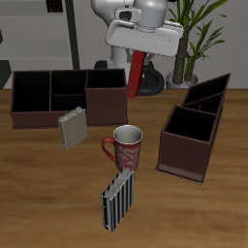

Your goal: Place the red book into the left desk caddy's front compartment

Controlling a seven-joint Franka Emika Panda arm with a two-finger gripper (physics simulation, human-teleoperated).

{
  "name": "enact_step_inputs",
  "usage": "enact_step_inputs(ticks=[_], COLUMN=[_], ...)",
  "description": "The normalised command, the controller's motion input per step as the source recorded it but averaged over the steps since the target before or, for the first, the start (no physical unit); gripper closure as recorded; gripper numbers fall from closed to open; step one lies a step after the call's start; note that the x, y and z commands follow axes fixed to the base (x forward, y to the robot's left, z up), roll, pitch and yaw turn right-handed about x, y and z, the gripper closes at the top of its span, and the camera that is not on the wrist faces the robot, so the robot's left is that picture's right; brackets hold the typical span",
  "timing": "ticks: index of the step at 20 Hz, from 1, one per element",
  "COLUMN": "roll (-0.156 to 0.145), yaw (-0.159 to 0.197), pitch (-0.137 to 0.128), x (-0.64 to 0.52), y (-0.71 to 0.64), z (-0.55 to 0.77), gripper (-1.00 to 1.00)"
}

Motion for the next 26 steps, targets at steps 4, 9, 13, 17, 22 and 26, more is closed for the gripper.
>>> enact_step_inputs(ticks=[4,9,13,17,22,26], roll=[0.0,-0.037,0.014,0.078,0.026,-0.017], yaw=[0.0,0.048,0.028,0.036,-0.02,-0.028], pitch=[0.0,-0.045,-0.034,-0.002,-0.003,0.009], x=[0.0,-0.52,-0.31,-0.26,-0.23,-0.14], y=[0.0,0.59,0.41,0.28,0.23,0.15], z=[0.0,-0.29,-0.17,-0.15,-0.07,-0.05], gripper=[1.0,1.0,1.0,1.0,1.0,1.0])
